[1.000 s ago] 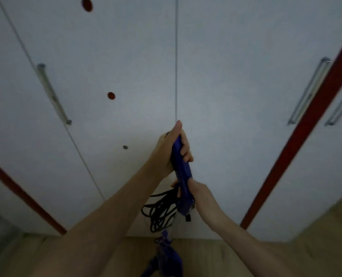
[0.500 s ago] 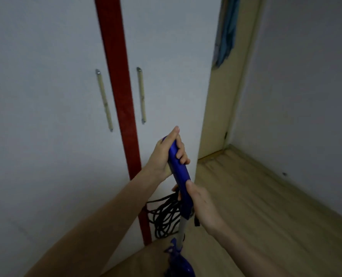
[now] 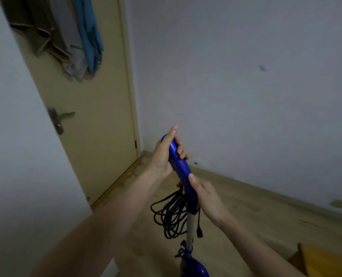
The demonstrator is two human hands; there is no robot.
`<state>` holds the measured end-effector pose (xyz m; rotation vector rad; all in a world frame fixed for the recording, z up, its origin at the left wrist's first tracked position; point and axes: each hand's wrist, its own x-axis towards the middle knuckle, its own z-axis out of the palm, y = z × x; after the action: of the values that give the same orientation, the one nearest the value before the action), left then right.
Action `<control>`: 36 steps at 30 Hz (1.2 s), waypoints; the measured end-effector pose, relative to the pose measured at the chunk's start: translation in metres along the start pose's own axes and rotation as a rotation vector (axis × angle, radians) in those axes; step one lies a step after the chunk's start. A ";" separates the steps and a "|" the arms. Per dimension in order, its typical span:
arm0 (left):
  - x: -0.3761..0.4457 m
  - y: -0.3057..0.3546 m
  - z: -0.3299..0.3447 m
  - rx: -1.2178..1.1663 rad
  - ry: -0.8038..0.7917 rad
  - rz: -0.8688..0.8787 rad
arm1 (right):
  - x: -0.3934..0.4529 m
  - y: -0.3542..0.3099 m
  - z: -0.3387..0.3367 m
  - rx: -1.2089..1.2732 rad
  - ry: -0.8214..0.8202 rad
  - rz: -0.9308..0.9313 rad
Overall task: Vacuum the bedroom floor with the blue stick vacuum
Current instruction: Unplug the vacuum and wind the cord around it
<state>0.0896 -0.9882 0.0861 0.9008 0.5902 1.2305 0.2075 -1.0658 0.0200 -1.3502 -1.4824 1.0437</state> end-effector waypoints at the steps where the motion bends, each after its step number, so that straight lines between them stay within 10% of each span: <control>1: 0.027 -0.002 0.003 -0.009 -0.019 -0.018 | 0.021 0.002 -0.008 0.010 0.034 0.013; 16: 0.375 -0.035 0.012 0.004 -0.206 -0.171 | 0.319 0.054 -0.104 0.087 0.194 0.082; 36: 0.786 -0.013 -0.172 0.141 -0.371 -0.313 | 0.755 0.106 -0.079 0.127 -0.014 0.205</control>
<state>0.1624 -0.1881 0.0463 1.0780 0.4991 0.7237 0.2738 -0.3026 -0.0173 -1.4279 -1.2837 1.2577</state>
